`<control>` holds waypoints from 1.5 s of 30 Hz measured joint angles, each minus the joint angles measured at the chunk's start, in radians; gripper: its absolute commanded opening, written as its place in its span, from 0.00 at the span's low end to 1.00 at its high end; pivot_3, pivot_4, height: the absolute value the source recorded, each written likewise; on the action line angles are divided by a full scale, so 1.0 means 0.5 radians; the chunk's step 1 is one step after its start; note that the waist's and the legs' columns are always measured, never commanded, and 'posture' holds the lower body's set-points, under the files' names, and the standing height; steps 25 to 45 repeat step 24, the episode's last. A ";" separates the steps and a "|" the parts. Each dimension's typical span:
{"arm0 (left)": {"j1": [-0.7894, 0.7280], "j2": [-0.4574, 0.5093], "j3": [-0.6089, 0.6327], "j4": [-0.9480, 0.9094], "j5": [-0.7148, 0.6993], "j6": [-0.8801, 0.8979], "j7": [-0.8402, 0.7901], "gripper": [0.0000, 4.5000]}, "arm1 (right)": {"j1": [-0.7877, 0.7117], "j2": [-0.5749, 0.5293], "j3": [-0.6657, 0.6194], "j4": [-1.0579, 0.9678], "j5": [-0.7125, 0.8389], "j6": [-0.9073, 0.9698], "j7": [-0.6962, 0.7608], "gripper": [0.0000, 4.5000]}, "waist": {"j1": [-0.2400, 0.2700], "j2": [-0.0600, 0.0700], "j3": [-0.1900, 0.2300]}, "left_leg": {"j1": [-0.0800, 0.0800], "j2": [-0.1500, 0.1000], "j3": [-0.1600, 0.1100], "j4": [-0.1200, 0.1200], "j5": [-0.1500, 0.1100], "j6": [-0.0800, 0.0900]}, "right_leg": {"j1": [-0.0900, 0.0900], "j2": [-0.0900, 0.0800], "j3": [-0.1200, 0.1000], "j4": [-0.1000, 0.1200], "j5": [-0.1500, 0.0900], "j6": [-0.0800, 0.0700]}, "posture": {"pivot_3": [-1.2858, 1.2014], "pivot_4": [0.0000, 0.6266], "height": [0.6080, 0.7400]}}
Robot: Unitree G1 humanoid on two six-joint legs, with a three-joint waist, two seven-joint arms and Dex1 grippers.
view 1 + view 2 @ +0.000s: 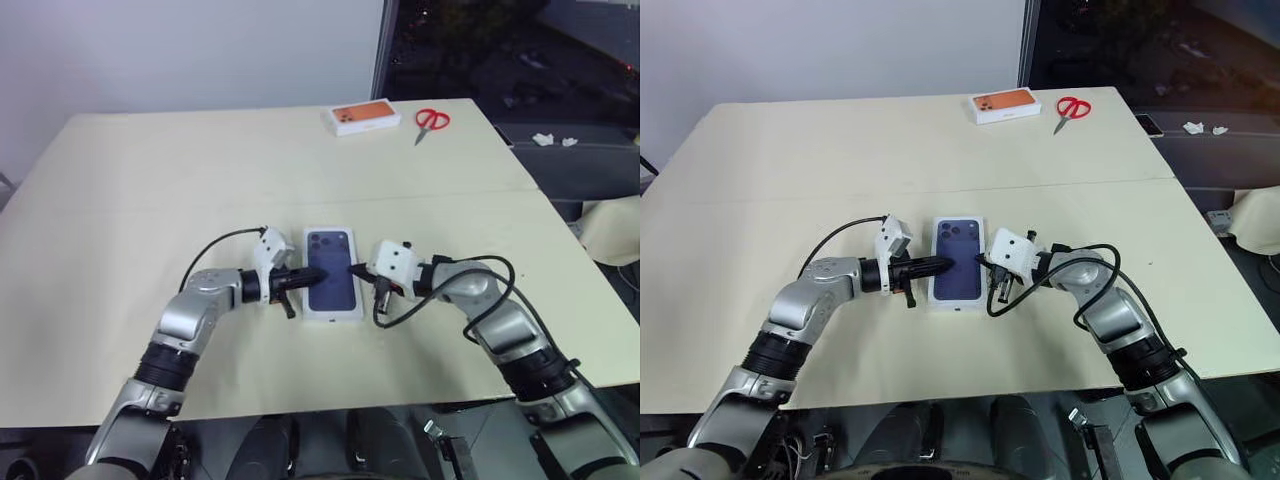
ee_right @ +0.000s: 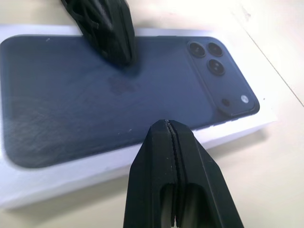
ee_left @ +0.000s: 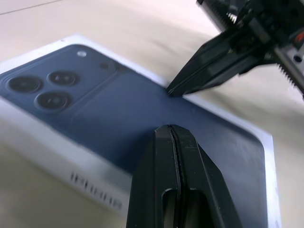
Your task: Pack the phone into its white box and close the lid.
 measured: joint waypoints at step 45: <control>0.350 0.778 0.863 -0.023 -0.318 -0.004 -0.312 0.99 | 0.058 -0.411 -0.619 0.005 0.654 0.184 0.534 0.99 | 0.008 0.001 0.005 | -0.040 0.000 0.001 0.003 0.001 -0.001 | -0.041 -0.002 0.002 0.003 0.001 -0.001 | 0.52 0.24 1.00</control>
